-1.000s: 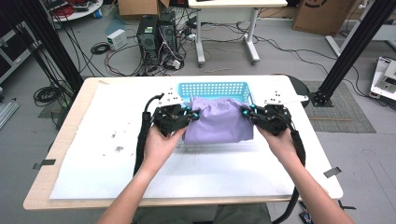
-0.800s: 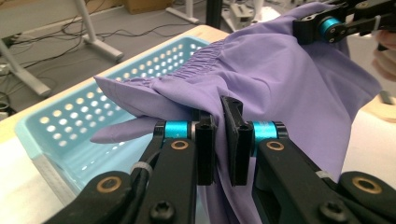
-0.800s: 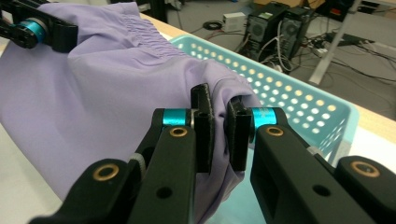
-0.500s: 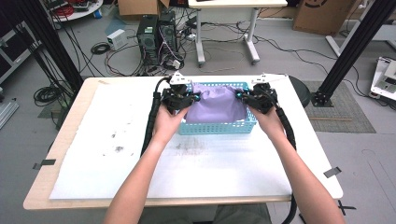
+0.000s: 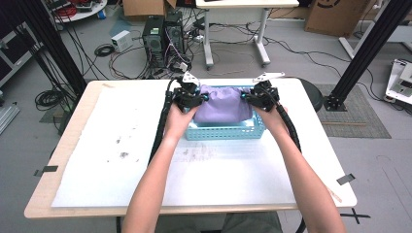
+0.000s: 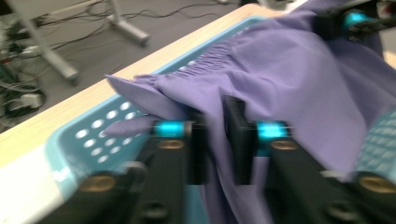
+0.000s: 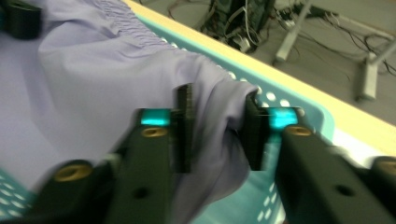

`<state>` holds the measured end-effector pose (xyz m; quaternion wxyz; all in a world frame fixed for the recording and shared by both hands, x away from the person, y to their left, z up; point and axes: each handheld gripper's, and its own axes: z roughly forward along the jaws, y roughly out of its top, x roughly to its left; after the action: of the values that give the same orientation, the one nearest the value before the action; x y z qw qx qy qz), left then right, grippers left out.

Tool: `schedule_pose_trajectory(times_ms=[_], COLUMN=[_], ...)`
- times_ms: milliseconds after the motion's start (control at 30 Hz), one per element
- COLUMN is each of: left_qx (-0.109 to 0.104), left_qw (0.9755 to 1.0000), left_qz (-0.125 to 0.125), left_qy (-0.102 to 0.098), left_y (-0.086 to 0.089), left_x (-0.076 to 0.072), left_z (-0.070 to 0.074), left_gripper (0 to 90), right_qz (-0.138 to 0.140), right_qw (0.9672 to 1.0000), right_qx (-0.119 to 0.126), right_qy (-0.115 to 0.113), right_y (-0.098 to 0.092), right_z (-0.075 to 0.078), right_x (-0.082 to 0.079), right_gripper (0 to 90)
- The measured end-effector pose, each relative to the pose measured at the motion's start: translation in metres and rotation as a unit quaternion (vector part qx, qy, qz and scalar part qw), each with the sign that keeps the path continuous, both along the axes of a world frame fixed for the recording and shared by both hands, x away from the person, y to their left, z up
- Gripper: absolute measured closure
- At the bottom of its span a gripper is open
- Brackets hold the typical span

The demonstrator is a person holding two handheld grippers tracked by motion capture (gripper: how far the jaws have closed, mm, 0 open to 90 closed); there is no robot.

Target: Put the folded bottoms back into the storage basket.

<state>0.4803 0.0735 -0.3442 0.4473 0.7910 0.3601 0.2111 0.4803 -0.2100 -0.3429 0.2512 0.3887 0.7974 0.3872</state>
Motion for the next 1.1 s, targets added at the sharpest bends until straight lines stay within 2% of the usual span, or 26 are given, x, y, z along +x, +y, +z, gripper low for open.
schedule_pose_trajectory(times_ms=[33, 67, 133, 200, 300, 433, 500, 633, 800, 933, 1000, 1100], left_qx=[-0.001, 0.004, 0.011, 0.007, 0.005, -0.009, -0.018, -0.025, -0.034, -0.032, -0.025, -0.027], left_qw=[1.0, 1.0, 0.9998, 0.9997, 0.9995, 0.9983, 0.9978, 0.9964, 0.9951, 0.9943, 0.994, 0.9937], left_qz=[0.002, 0.007, 0.009, 0.009, 0.006, -0.006, -0.015, -0.022, -0.012, 0.001, 0.006, 0.008], left_qy=[0.001, -0.004, -0.015, -0.021, -0.032, -0.057, -0.062, -0.078, -0.092, -0.102, -0.107, -0.108], left_y=[0.002, 0.004, 0.008, 0.014, 0.025, 0.042, 0.051, 0.069, 0.09, 0.101, 0.105, 0.11], left_x=[0.0, -0.002, -0.006, -0.013, -0.028, -0.054, -0.066, -0.093, -0.122, -0.142, -0.15, -0.159], left_z=[0.0, 0.0, 0.001, 0.001, 0.002, 0.005, 0.005, 0.0, -0.013, -0.028, -0.034, -0.043], left_gripper=[53.8, 51.4, 46.8, 45.1, 42.3, 39.9, 39.7, 36.6, 33.6, 32.0, 32.0, 32.0], right_qz=[0.001, -0.004, -0.012, -0.016, -0.015, -0.006, -0.007, 0.011, 0.017, 0.015, 0.014, 0.013], right_qw=[1.0, 1.0, 0.9999, 0.9998, 0.9994, 0.9986, 0.998, 0.9966, 0.9943, 0.9942, 0.9944, 0.9944], right_qx=[-0.004, -0.004, 0.004, 0.012, 0.026, 0.041, 0.049, 0.061, 0.082, 0.079, 0.081, 0.081], right_qy=[0.002, 0.005, 0.003, -0.003, -0.015, -0.032, -0.04, -0.054, -0.065, -0.07, -0.066, -0.067], right_y=[-0.002, -0.004, -0.009, -0.015, -0.024, -0.037, -0.044, -0.057, -0.075, -0.085, -0.089, -0.092], right_z=[-0.001, -0.001, 0.001, 0.003, 0.007, 0.011, 0.011, 0.002, -0.015, -0.027, -0.032, -0.04], right_x=[0.001, 0.0, -0.003, -0.008, -0.018, -0.036, -0.046, -0.069, -0.098, -0.118, -0.127, -0.137], right_gripper=[62.7, 55.6, 50.6, 44.6, 42.8, 41.5, 39.1, 35.7, 32.9, 32.1, 32.1, 32.0])
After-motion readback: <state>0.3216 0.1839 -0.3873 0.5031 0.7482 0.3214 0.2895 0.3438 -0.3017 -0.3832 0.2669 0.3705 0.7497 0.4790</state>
